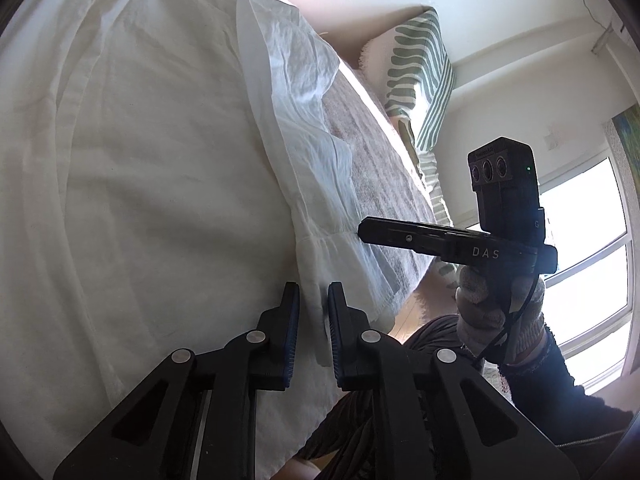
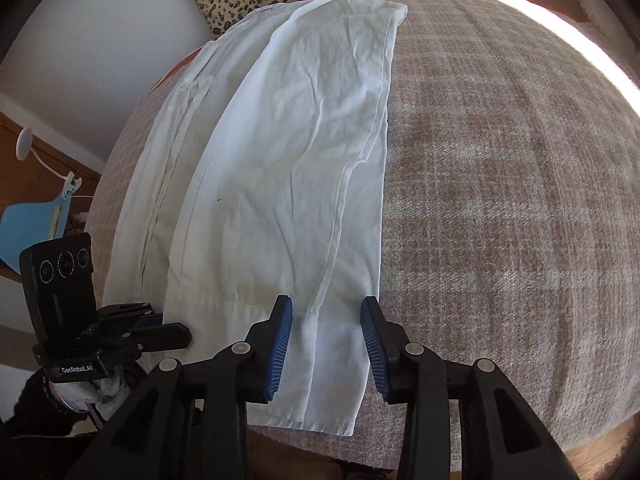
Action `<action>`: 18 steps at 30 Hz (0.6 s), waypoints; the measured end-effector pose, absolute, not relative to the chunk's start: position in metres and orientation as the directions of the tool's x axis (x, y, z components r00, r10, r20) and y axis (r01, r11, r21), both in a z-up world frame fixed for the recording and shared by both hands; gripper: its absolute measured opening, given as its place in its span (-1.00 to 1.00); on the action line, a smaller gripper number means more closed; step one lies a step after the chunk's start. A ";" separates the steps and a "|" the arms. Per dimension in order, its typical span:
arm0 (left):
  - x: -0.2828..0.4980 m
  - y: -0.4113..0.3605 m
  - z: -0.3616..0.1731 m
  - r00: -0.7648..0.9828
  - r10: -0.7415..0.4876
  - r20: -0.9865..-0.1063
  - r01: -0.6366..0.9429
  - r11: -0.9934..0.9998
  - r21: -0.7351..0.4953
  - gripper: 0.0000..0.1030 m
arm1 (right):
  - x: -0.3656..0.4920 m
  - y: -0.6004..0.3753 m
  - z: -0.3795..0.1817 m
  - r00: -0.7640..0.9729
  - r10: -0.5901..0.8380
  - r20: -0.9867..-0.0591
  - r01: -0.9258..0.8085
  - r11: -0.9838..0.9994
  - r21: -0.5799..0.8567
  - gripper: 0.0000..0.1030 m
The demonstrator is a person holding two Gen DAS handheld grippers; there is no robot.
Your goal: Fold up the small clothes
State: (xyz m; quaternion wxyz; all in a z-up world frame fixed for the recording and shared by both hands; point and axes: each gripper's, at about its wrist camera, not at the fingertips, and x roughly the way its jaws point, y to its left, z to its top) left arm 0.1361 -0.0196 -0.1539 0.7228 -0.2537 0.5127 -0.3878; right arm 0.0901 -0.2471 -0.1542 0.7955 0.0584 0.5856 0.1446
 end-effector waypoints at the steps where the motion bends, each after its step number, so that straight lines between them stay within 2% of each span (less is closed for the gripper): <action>1: 0.137 -0.023 -0.153 0.171 -0.821 -0.545 0.302 0.570 -0.764 -0.84 | 0.088 -0.245 -0.155 0.272 0.297 -0.915 -0.167 0.951 0.259 -0.32; 2: 0.136 -0.024 -0.153 0.170 -0.820 -0.546 0.304 0.571 -0.763 -0.85 | 0.087 -0.244 -0.155 0.272 0.299 -0.915 -0.171 0.950 0.260 -0.39; 3: 0.136 -0.026 -0.152 0.171 -0.819 -0.547 0.306 0.572 -0.761 -0.85 | 0.085 -0.243 -0.155 0.269 0.310 -0.912 -0.173 0.947 0.271 -0.64; 6: 0.136 -0.028 -0.151 0.162 -0.833 -0.529 0.298 0.553 -0.778 -0.86 | 0.083 -0.239 -0.158 0.260 0.302 -0.917 -0.164 0.950 0.266 -0.67; 8: 0.136 -0.030 -0.150 0.162 -0.836 -0.524 0.295 0.548 -0.783 -0.86 | 0.081 -0.235 -0.155 0.267 0.300 -0.916 -0.187 0.948 0.256 -0.59; 9: 0.136 -0.031 -0.150 0.159 -0.836 -0.525 0.296 0.548 -0.782 -0.86 | 0.078 -0.233 -0.152 0.275 0.289 -0.917 -0.199 0.950 0.240 -0.46; 10: 0.136 -0.032 -0.150 0.159 -0.834 -0.529 0.298 0.551 -0.780 -0.86 | 0.076 -0.229 -0.150 0.279 0.290 -0.915 -0.209 0.949 0.237 -0.25; 12: 0.137 -0.032 -0.151 0.157 -0.831 -0.533 0.298 0.554 -0.777 -0.86 | 0.072 -0.227 -0.149 0.255 0.316 -0.914 -0.217 0.940 0.264 -0.26; 16: 0.138 -0.031 -0.155 0.153 -0.832 -0.533 0.289 0.554 -0.781 -0.86 | 0.071 -0.224 -0.165 0.224 0.277 -0.934 -0.177 0.954 0.240 -0.25; 17: 0.138 -0.031 -0.155 0.153 -0.833 -0.532 0.289 0.553 -0.781 -0.86 | 0.070 -0.225 -0.166 0.236 0.286 -0.929 -0.164 0.954 0.252 -0.29; 18: 0.138 -0.031 -0.154 0.153 -0.834 -0.531 0.290 0.551 -0.783 -0.86 | 0.070 -0.225 -0.166 0.243 0.290 -0.926 -0.160 0.953 0.256 -0.60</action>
